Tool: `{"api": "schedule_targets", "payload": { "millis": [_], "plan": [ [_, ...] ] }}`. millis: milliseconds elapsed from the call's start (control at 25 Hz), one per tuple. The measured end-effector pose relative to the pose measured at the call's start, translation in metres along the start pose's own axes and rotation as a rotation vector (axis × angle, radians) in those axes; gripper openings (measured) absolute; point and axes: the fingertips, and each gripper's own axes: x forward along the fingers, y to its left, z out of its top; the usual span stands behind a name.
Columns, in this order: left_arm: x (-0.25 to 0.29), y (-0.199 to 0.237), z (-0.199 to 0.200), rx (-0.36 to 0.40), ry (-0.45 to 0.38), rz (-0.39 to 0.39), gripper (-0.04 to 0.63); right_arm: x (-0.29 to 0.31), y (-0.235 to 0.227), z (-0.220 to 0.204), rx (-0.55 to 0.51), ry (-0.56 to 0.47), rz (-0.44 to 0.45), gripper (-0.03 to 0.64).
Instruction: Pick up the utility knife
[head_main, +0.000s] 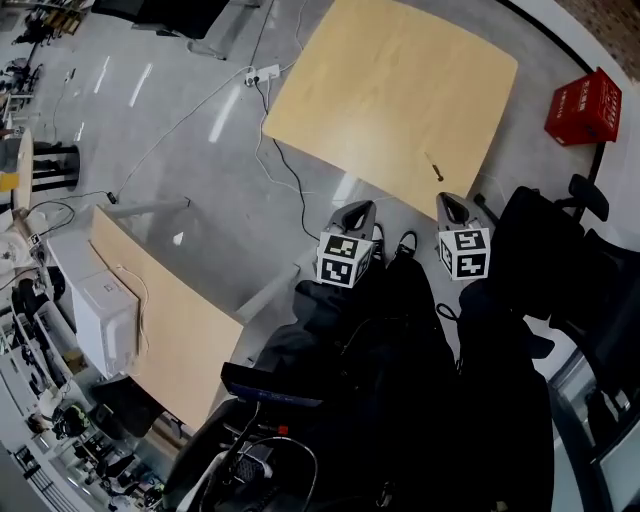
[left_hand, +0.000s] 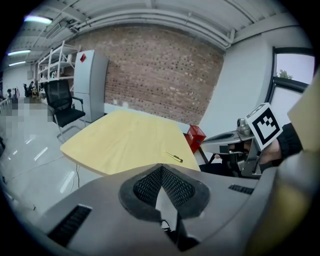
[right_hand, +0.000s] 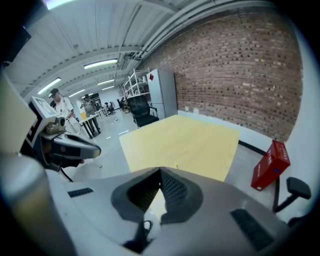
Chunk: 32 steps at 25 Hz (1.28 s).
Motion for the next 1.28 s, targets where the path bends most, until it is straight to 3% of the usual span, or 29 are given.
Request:
{"api": "schedule_targets", "payload": {
  "millis": [840, 1280],
  "plan": [
    [0.018, 0.034, -0.067, -0.108, 0.137, 0.020, -0.003, 0.092, -0.037, -0.038, -0.062, 0.204, 0.025, 0.006],
    [0.019, 0.041, -0.077, -0.125, 0.156, 0.023, -0.003, 0.121, -0.055, -0.047, -0.103, 0.306, 0.031, 0.072]
  ]
}}
